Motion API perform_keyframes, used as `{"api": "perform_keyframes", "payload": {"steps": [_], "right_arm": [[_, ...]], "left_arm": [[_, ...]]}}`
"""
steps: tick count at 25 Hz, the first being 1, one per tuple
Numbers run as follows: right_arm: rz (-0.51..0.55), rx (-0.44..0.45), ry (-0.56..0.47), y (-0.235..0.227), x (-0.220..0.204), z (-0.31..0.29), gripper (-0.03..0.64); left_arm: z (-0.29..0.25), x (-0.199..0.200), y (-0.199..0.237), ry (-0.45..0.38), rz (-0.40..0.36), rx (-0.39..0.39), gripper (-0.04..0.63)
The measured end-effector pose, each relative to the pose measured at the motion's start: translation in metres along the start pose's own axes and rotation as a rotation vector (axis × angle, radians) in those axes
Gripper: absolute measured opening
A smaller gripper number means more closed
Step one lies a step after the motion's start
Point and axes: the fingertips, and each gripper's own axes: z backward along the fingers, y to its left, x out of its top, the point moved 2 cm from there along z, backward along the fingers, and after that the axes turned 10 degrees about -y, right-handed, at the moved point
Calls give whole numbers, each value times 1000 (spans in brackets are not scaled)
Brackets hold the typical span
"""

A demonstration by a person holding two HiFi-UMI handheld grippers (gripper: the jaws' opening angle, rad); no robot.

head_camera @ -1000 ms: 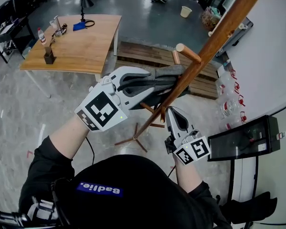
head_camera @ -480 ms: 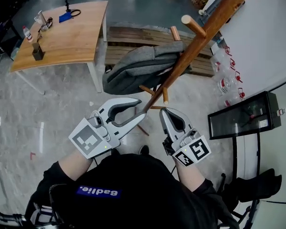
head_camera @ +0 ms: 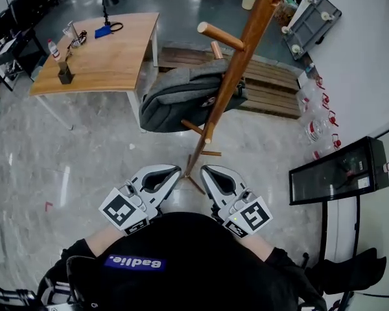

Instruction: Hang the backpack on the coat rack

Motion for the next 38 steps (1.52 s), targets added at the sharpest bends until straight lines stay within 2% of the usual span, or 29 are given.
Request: {"api": "perform_keyframes", "payload": {"steps": [4,8,12,26,38], "right_arm": [[-32,7,-9,-9,0,9,-3],[-44,38,-10,-8,-1,15,-3],[-56,48,-2,-7,-3,21,-3],[-51,63,13,-2,-6,28,-3],[-52,68,21,-1,-7,28,-3]], "left_arm": [[-14,-8,-16,18,-14,-17,9],[-24,-12,-30,29,7,-14,9],[-27,-15,-38,39,-23,-30,9],[-27,-21,-47,63,-58,-26,9],[-30,-23,-48,68,-56,-24,9]]}}
